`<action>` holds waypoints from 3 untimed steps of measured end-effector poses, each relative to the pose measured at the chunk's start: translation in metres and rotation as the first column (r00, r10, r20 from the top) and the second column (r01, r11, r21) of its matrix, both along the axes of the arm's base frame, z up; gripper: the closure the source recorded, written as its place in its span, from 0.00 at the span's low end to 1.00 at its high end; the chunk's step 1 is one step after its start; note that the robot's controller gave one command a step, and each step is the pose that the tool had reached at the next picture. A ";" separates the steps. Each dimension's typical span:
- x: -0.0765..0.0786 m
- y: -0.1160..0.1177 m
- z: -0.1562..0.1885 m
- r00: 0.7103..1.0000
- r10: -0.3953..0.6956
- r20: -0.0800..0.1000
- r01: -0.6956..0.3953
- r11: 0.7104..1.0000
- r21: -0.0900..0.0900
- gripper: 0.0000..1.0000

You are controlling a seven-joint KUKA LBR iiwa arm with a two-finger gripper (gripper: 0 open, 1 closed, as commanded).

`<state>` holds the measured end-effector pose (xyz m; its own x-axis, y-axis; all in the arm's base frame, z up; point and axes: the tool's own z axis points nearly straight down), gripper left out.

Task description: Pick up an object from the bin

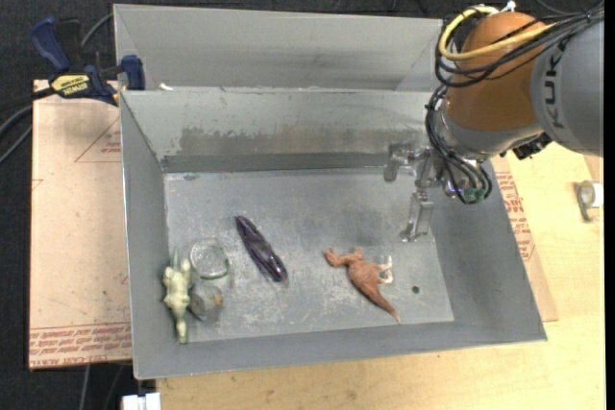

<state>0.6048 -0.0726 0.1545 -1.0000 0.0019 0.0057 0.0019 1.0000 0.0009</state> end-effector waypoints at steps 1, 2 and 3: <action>0.002 0.000 0.005 1.000 0.002 0.008 -0.002 1.000 -0.001 0.00; -0.078 0.069 -0.088 0.989 -0.146 -0.009 0.146 0.989 0.002 0.00; -0.064 0.057 -0.039 0.997 0.075 0.014 -0.075 0.997 -0.001 0.00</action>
Offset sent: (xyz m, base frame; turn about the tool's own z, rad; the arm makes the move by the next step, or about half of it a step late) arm -0.0748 0.0650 -0.0845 0.1508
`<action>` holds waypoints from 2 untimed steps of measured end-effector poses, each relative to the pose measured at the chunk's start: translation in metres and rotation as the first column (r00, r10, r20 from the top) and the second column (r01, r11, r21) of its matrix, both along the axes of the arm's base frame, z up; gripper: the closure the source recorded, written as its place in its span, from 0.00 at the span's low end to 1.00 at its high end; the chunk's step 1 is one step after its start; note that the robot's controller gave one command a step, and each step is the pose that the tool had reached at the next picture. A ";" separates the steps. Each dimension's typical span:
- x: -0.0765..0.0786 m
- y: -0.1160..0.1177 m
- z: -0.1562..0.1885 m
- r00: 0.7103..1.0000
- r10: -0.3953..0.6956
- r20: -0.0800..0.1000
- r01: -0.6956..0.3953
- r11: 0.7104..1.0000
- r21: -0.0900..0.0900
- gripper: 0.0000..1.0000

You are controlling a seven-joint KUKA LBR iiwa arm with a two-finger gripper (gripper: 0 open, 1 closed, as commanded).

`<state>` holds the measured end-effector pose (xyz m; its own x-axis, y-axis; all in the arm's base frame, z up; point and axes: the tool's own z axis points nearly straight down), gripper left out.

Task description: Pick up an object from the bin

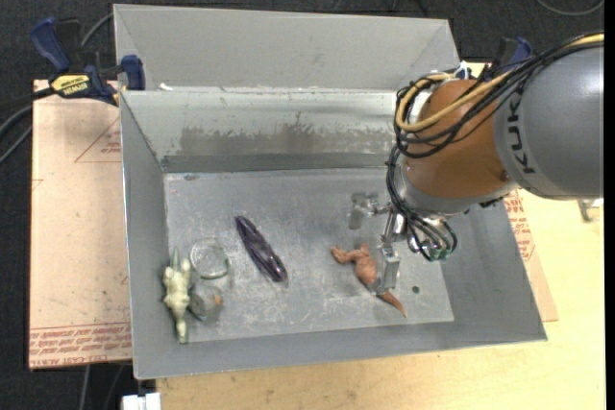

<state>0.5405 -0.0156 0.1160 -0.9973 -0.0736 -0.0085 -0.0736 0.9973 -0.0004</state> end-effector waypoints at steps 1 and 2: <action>-0.029 -0.029 -0.017 0.960 -0.277 -0.025 0.277 0.961 0.000 0.00; -0.034 -0.013 -0.046 0.969 -0.248 0.003 0.248 0.969 0.003 0.00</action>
Offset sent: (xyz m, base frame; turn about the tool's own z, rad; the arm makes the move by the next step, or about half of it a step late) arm -0.0354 -0.0135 -0.0460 0.2513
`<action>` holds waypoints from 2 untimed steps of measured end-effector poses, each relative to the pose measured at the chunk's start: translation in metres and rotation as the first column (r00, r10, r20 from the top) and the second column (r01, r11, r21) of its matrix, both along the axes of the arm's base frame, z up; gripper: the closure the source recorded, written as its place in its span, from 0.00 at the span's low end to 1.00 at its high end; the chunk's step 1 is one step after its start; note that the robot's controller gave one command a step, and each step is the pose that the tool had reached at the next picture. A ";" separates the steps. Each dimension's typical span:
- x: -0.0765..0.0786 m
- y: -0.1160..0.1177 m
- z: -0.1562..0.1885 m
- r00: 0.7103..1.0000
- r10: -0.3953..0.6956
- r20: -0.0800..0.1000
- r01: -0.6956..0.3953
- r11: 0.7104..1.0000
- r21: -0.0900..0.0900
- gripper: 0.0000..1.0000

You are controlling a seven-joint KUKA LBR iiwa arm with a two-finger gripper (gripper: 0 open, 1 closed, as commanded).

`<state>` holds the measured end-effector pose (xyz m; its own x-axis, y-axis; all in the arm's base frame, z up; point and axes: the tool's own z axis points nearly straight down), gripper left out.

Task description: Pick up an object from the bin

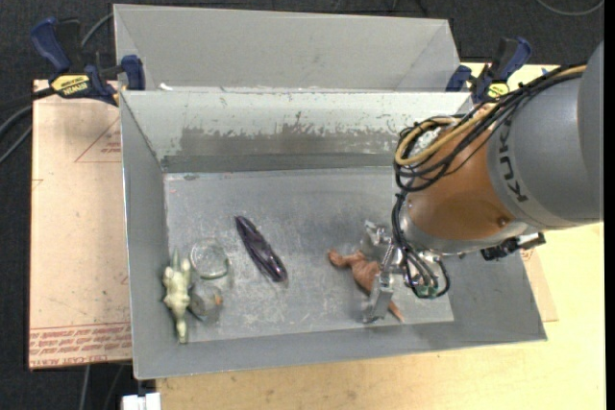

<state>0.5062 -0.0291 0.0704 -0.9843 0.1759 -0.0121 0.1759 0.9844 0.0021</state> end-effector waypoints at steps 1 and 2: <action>-0.005 0.005 0.000 1.000 -0.001 -0.024 0.001 1.000 0.005 1.00; -0.005 0.005 0.000 1.000 0.000 -0.024 0.000 1.000 0.005 1.00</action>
Offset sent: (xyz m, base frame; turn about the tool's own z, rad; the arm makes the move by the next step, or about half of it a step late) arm 0.0000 0.0000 0.0000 0.0000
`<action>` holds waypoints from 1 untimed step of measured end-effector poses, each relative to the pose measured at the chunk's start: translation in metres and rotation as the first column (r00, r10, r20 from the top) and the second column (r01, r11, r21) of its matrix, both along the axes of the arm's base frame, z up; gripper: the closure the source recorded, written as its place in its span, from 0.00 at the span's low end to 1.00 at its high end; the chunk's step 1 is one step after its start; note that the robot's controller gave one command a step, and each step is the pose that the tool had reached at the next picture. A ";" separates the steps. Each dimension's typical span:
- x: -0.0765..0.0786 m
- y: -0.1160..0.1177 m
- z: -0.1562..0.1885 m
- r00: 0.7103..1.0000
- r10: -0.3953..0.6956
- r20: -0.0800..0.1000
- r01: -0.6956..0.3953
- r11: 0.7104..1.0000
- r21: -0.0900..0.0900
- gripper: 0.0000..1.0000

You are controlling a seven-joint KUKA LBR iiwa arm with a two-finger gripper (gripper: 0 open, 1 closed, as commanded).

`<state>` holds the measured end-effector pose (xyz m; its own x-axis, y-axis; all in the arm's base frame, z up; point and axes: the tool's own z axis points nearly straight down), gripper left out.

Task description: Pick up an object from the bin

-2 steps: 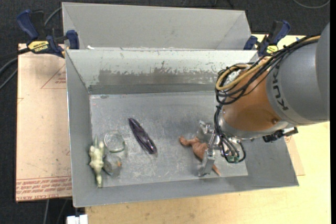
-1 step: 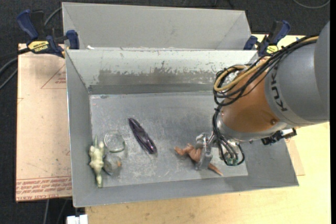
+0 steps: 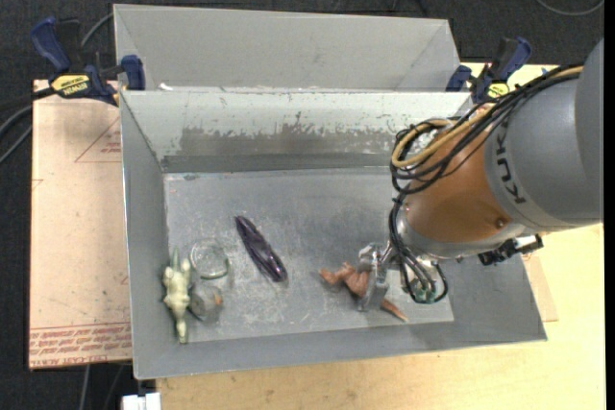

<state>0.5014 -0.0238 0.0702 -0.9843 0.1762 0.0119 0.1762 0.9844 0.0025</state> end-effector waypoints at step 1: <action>-0.001 0.000 0.003 1.000 0.000 -0.003 0.000 1.000 0.000 1.00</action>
Offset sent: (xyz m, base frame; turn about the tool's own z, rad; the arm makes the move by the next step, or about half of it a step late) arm 0.0002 -0.0001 0.0438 0.0000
